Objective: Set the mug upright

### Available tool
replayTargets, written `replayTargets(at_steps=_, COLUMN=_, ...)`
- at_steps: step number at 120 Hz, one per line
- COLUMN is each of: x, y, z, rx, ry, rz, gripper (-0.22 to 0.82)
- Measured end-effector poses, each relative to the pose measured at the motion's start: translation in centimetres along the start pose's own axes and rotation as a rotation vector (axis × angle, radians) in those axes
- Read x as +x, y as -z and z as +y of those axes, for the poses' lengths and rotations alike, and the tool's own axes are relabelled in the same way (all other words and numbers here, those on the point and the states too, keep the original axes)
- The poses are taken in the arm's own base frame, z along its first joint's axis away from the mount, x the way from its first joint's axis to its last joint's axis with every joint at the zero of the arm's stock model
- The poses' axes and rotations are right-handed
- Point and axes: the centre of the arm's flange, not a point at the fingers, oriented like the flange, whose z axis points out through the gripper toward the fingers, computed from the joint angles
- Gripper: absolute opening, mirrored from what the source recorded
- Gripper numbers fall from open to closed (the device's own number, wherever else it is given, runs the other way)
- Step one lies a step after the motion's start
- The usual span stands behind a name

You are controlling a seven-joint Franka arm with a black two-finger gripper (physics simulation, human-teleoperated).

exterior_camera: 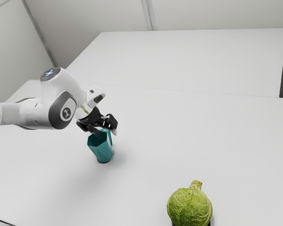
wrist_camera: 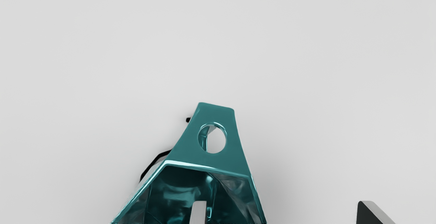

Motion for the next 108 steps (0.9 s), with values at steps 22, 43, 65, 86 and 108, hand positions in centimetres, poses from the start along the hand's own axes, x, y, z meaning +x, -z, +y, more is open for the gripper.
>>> replayTargets(at_steps=22, x=6.0, y=1.7, z=4.2, rx=0.016, ry=-0.084, rz=0.016, gripper=0.52)
replayTargets(at_steps=43, x=14.0, y=7.1, z=6.8, rx=0.036, ry=-0.185, rz=0.007, gripper=0.57)
replayTargets(at_steps=65, x=16.1, y=18.8, z=2.8, rx=0.028, ry=-0.211, rz=0.024, gripper=0.59)
replayTargets(at_steps=86, x=14.9, y=21.4, z=-1.6, rx=0.054, ry=-0.212, rz=-0.056, gripper=0.6)
replayTargets(at_steps=108, x=14.5, y=21.6, z=-4.1, rx=0.078, ry=-0.226, rz=-0.106, gripper=0.6)
